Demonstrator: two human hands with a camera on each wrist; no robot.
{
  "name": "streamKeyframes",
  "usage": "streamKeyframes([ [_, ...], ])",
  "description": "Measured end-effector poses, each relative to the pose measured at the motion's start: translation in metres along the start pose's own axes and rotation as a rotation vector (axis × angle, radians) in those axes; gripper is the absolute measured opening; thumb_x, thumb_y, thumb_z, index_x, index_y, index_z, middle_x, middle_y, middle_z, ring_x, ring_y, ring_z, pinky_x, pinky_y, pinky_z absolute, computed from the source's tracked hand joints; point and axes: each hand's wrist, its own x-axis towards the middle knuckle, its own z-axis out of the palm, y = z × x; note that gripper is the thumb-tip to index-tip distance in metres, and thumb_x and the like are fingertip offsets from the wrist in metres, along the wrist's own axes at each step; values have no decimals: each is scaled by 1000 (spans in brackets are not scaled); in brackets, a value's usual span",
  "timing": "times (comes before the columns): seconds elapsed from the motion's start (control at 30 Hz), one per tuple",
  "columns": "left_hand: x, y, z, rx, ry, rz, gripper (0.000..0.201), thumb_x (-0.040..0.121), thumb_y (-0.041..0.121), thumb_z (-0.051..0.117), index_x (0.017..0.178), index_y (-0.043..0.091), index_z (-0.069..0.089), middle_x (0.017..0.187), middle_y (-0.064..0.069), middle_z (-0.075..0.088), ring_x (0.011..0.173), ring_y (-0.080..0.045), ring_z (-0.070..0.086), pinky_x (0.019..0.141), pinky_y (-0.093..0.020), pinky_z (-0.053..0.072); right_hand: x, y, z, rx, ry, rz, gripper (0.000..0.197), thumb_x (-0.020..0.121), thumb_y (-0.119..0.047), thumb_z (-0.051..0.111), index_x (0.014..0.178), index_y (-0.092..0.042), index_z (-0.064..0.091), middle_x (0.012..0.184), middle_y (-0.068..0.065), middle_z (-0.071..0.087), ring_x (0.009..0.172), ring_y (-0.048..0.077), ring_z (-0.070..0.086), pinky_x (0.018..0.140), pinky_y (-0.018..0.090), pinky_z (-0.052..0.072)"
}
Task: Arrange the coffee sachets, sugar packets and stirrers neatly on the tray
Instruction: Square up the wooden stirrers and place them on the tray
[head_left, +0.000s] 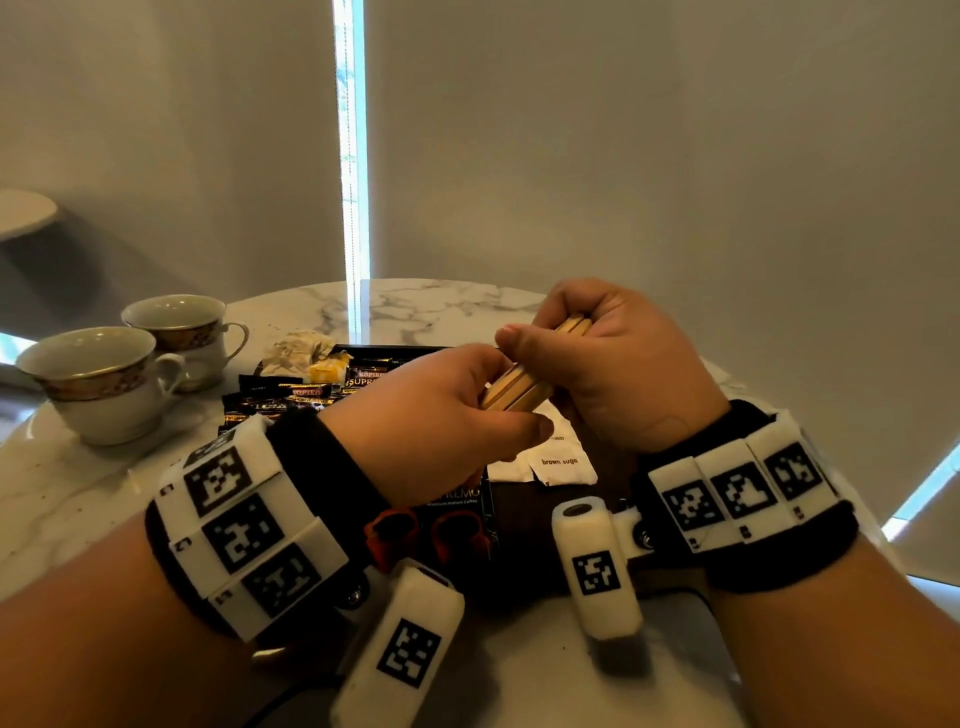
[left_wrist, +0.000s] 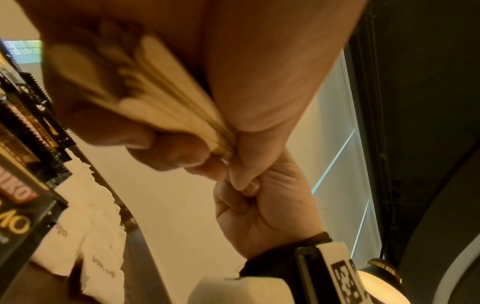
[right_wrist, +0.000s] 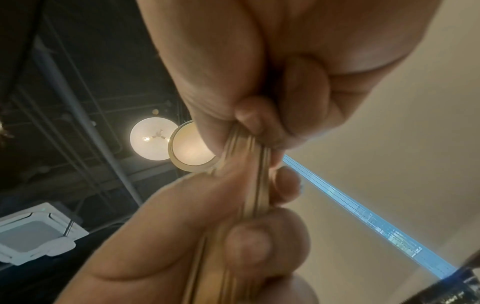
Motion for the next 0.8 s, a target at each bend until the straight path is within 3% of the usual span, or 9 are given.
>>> streamKeyframes([
  [0.07,1,0,-2,-38,6,-22,53,79,45,76,125,35,53,88,0,71,64,-13,66,62,-28,54,0,0,0,24,26,-5,26,79,-25,80,63,-22,59,52,-1,52,50,28,50,51,40,45],
  [0.23,1,0,-10,-350,39,9,72,50,55,77,111,21,61,92,-8,74,71,-23,70,69,-41,57,2,1,-2,108,136,41,31,82,-19,78,59,-23,58,49,3,50,46,24,44,50,40,41],
  [0.37,1,-1,-13,-673,102,-43,64,75,69,66,110,16,60,104,-11,72,85,-30,73,64,-38,55,2,-2,-6,185,191,66,29,86,-17,74,68,-14,52,54,8,49,41,18,41,41,26,33],
  [0.43,3,-3,-15,-841,174,-16,67,75,68,56,112,13,59,111,-14,70,97,-32,68,66,-39,55,3,-3,-8,246,242,81,29,88,-16,72,70,-13,50,59,11,49,38,15,41,37,23,34],
  [0.5,5,-4,-16,-928,284,34,71,72,65,48,118,12,60,119,-17,67,107,-35,65,75,-41,55,4,-5,-9,324,292,97,29,89,-16,71,70,-14,48,61,13,51,36,14,42,36,21,36],
  [0.63,6,-3,-15,-972,445,115,75,74,66,44,125,15,60,128,-15,62,122,-36,59,104,-54,46,6,-5,-8,362,342,82,31,91,-21,70,70,-17,48,56,4,53,39,15,40,39,24,35],
  [0.73,5,1,-12,-951,509,107,73,72,71,39,121,23,64,128,-7,65,121,-28,59,109,-56,40,4,-2,4,357,258,83,29,90,-25,71,69,-19,52,59,6,56,44,18,41,47,29,36],
  [0.8,5,1,-12,-951,568,111,72,75,75,37,119,25,65,127,-5,67,120,-26,60,109,-57,39,2,-2,12,371,214,78,29,90,-27,71,67,-21,54,62,6,56,48,19,42,45,25,36],
])
